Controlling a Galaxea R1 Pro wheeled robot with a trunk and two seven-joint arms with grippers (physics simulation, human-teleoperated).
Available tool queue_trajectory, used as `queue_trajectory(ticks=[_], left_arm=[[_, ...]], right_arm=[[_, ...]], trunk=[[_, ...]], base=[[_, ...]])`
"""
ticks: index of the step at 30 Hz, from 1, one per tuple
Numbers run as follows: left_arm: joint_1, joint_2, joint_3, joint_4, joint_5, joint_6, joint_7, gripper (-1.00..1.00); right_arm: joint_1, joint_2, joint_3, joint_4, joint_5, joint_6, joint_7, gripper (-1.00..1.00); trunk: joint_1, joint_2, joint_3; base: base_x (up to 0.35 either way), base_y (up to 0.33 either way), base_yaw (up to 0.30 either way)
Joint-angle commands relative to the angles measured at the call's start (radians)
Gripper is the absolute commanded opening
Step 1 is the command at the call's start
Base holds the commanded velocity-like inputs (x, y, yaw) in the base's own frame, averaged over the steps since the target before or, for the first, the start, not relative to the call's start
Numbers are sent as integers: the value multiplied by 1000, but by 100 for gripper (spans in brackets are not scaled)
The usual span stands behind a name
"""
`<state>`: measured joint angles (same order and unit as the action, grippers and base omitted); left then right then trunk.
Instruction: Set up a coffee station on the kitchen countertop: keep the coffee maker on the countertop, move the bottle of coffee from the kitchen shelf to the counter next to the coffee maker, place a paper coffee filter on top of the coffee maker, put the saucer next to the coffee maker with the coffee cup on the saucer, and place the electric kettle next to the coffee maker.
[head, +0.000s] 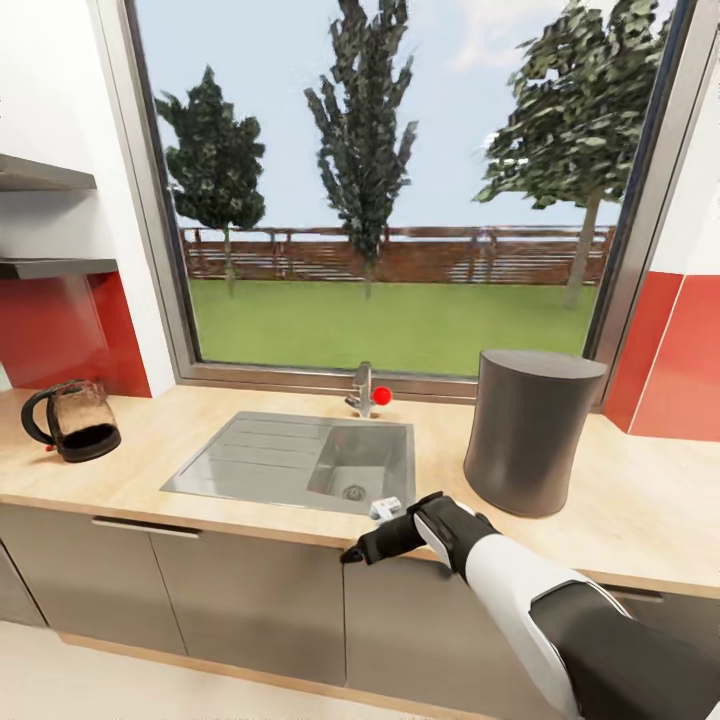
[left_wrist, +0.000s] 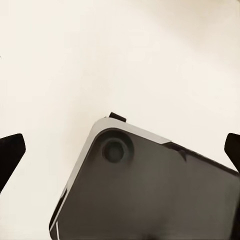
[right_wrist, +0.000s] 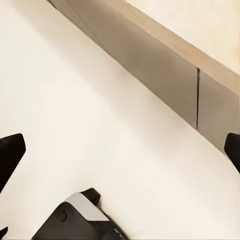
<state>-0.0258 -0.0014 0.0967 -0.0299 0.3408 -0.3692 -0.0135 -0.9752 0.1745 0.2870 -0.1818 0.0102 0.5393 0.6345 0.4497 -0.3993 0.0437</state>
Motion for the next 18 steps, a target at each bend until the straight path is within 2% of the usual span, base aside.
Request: queue_trajectory(ticks=[1, 10, 15, 18], left_arm=[[0, 0, 8, 1, -3, -3, -2, 100], [0, -3, 8, 1, -4, -5, -2, 100], [0, -4, 8, 1, -5, -6, -3, 100], [0, -5, 8, 1, -5, -7, -3, 100]], right_arm=[[0, 0, 0, 0, 2, 5, 2, 100], [0, 0, 1, 66, 21, 7, -7, 100], [0, 0, 0, 108, 99, 12, -5, 100], [0, 0, 0, 130, 123, 14, -3, 100]], trunk=[[0, -1, 0], [0, -1, 0], [0, -1, 0], [0, -1, 0]], base=[[-14, -9, 0], [-3, -2, 0], [0, 0, 0], [0, 0, 0]])
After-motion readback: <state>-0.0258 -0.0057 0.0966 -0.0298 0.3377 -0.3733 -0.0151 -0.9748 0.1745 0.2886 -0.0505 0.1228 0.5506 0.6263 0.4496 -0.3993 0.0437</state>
